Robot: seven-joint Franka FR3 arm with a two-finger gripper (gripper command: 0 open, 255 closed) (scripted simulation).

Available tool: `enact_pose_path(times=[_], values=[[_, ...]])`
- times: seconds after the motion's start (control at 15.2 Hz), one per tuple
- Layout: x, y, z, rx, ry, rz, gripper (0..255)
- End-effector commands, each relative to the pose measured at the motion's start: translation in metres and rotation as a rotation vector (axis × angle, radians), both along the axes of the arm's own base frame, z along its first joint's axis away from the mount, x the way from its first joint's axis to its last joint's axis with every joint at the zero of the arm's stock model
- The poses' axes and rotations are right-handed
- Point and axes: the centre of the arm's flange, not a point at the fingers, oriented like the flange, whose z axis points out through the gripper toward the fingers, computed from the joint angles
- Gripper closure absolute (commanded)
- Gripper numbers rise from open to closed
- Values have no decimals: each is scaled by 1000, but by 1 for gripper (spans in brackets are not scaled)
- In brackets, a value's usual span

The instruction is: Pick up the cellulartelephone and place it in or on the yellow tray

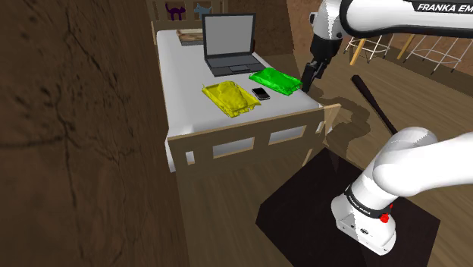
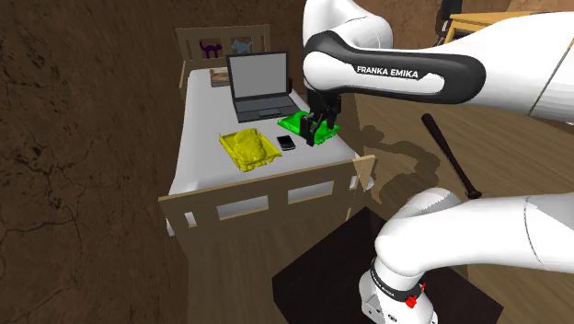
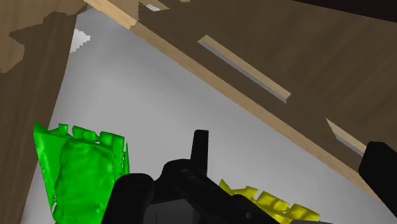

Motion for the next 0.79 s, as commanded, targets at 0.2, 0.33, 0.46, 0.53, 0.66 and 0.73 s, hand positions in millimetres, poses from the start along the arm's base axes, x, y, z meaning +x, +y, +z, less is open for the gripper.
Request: enact_pose_path(times=[0.2, 0.33, 0.46, 0.53, 0.66, 0.73], values=[[30, -9, -21, 18, -21, -42, 0], [51, -16, -35, 30, -34, -70, 0], [71, -22, -49, 41, -48, -98, 0], [81, -26, -56, 47, -55, -112, 0], [101, -34, -70, 59, -69, -139, 0], [111, -37, -76, 65, -76, -153, 0]])
